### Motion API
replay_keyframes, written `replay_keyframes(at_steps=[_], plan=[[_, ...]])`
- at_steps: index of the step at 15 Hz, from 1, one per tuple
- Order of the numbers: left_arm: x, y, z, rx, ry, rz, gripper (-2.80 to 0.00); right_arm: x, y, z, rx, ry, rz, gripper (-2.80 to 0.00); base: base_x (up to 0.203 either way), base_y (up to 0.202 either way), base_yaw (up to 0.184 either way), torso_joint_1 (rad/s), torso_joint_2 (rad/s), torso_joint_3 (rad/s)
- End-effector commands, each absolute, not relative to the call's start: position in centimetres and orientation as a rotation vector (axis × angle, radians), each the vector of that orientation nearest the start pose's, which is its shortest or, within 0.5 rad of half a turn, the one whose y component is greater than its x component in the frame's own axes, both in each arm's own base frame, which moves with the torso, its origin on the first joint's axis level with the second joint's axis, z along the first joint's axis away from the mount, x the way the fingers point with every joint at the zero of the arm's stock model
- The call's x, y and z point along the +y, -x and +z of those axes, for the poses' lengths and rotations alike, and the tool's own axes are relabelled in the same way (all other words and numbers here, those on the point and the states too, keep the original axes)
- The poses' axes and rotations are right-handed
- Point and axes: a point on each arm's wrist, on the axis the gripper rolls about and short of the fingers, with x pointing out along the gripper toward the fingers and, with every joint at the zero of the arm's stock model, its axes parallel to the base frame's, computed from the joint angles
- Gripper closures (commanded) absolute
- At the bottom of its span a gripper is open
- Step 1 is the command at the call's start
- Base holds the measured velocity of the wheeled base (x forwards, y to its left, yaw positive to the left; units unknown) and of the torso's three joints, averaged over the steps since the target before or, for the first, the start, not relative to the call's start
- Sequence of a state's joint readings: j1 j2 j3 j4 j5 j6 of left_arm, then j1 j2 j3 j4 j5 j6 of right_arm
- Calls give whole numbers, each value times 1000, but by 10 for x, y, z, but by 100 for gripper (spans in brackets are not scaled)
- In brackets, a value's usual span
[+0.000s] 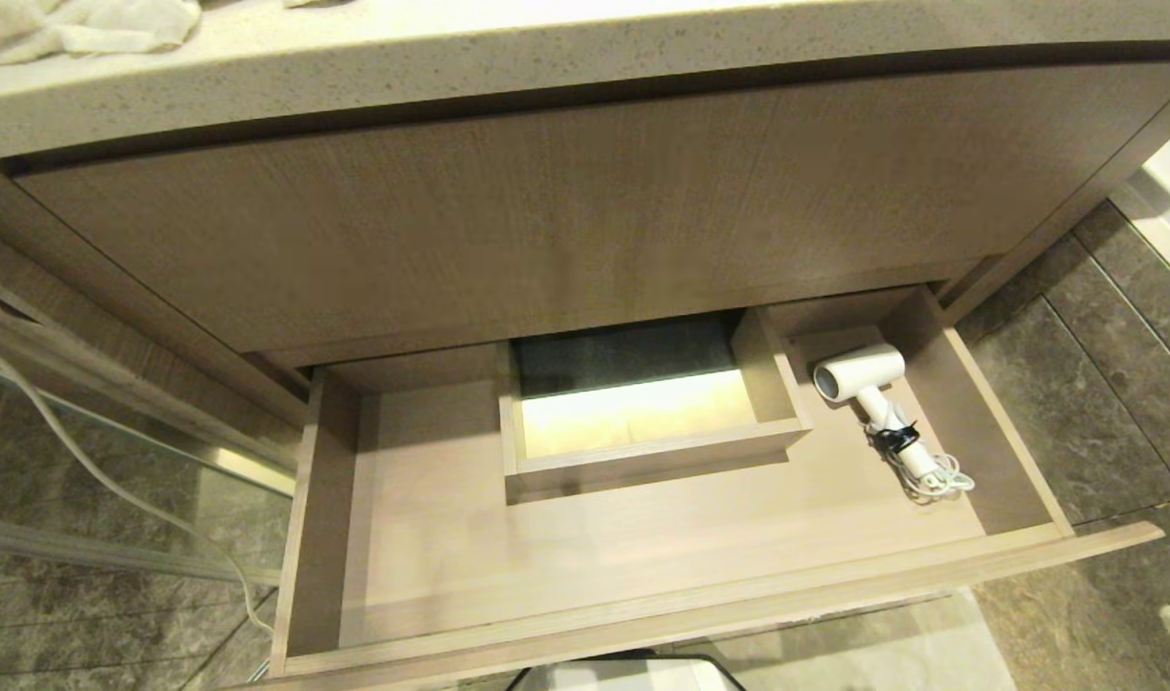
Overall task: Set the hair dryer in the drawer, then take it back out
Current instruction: Pull open the drawer, then take the hairdryer out
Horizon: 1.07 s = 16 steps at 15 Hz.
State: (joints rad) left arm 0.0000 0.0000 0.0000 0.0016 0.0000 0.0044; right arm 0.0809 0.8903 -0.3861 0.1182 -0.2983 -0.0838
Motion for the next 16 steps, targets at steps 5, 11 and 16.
replay_keyframes(at_steps=[5, 11, 16], plan=[[0, 23, 75, 3, -5, 0, 0, -6, -215, 131, 830, 248, -140, -280, 0, 0, 0, 0, 0, 0], [0, 23, 75, 3, -5, 0, 0, -59, -353, 140, 709, 255, -108, -280, 0, 0, 0, 0, 0, 0], [0, 23, 75, 3, -5, 0, 0, -94, -413, 88, 758, 250, 7, -280, 0, 0, 0, 0, 0, 0]])
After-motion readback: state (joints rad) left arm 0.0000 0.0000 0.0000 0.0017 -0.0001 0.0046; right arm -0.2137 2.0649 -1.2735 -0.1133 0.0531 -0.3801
